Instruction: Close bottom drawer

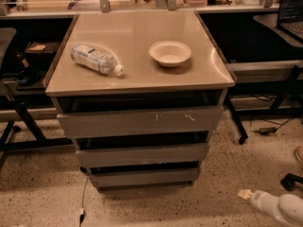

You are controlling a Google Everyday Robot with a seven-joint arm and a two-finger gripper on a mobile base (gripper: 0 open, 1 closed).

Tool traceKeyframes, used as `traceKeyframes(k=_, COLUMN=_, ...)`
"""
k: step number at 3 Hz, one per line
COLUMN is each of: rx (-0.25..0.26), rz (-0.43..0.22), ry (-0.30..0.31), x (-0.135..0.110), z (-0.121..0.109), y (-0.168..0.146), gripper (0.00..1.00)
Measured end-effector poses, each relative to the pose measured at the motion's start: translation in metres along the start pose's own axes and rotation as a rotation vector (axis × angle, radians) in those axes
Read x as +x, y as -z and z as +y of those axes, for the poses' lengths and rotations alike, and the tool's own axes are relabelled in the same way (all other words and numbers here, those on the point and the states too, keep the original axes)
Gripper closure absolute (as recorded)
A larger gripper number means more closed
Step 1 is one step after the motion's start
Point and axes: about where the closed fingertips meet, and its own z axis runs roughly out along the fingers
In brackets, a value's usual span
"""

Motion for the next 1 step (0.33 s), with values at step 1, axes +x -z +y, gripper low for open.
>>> traceKeyframes(k=1, rx=0.057, rz=-0.071, ry=-0.023, x=-0.0182, z=-0.0021, y=0.0360, gripper=0.82)
